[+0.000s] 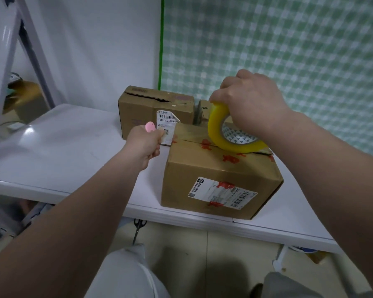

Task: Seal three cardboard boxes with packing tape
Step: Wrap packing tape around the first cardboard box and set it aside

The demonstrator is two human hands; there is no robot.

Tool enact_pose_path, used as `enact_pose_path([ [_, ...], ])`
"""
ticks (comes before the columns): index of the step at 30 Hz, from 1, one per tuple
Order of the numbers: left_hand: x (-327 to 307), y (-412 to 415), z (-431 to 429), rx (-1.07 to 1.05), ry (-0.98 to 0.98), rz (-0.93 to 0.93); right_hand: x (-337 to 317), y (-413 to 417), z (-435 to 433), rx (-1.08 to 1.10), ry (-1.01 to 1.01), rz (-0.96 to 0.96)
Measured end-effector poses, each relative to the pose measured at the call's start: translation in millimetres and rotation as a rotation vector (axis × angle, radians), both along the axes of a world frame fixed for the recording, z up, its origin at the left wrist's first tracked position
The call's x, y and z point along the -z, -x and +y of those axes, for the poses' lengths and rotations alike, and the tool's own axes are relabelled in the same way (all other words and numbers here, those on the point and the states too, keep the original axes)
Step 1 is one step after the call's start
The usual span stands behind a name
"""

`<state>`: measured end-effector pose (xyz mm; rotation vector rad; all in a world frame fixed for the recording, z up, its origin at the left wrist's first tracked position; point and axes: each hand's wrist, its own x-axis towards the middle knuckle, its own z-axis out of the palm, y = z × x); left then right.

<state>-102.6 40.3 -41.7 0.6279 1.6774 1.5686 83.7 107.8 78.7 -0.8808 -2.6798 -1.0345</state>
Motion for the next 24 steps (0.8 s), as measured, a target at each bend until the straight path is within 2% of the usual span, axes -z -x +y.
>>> enact_pose_path([
  [14,27,-22,3,0.020,-0.088,0.077,11,-1,-4,-0.023,0.003,0.097],
  [18,31,-18,4,0.080,-0.002,0.142,13,-1,-6,0.002,0.010,0.138],
  [22,36,-19,6,0.142,0.088,0.092,13,-2,-7,0.010,0.023,0.164],
  [24,41,-18,8,0.146,0.141,0.132,13,-2,-8,0.008,0.034,0.171],
])
